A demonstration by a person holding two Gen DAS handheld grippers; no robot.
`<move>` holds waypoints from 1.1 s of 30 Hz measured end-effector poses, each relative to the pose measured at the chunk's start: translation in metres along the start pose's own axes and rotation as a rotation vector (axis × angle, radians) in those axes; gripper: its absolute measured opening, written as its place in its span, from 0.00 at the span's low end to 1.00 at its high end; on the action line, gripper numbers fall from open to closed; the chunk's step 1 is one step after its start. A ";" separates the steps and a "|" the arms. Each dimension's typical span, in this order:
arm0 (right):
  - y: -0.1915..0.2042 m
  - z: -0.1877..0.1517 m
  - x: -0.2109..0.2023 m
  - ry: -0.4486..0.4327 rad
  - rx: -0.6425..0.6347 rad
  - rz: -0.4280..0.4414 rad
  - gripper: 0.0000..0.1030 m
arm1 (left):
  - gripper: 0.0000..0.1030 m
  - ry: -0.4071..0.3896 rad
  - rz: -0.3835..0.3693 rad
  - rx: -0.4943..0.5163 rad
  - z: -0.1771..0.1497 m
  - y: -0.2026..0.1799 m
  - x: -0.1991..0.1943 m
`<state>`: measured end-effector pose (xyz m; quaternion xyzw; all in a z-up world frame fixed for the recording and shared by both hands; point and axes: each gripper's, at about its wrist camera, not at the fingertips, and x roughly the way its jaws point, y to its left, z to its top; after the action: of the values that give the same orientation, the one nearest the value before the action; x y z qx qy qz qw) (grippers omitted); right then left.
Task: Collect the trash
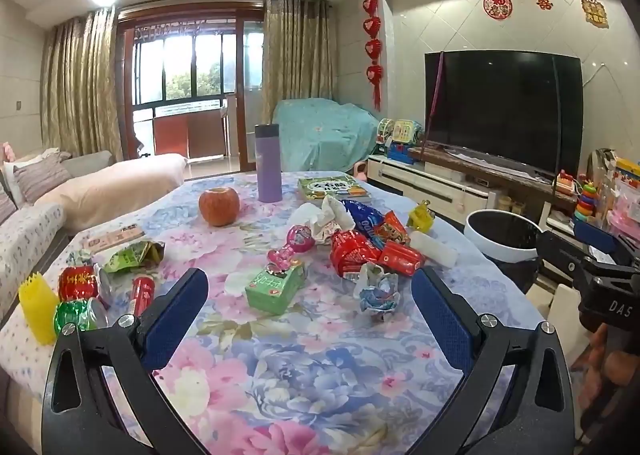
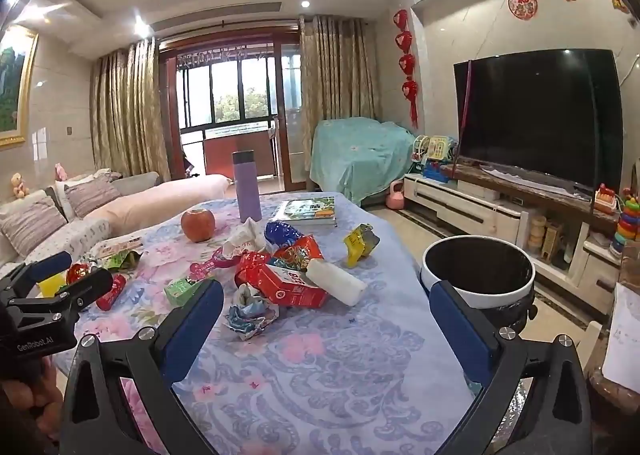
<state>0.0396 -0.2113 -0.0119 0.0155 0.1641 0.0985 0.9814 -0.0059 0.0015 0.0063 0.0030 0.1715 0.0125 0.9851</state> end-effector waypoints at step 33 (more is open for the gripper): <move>0.000 -0.001 0.000 -0.007 0.032 0.040 1.00 | 1.00 0.001 -0.014 -0.003 -0.003 0.003 0.003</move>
<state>0.0396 -0.2115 -0.0131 0.0349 0.1617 0.1154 0.9795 -0.0039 0.0046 0.0022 0.0004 0.1721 0.0057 0.9851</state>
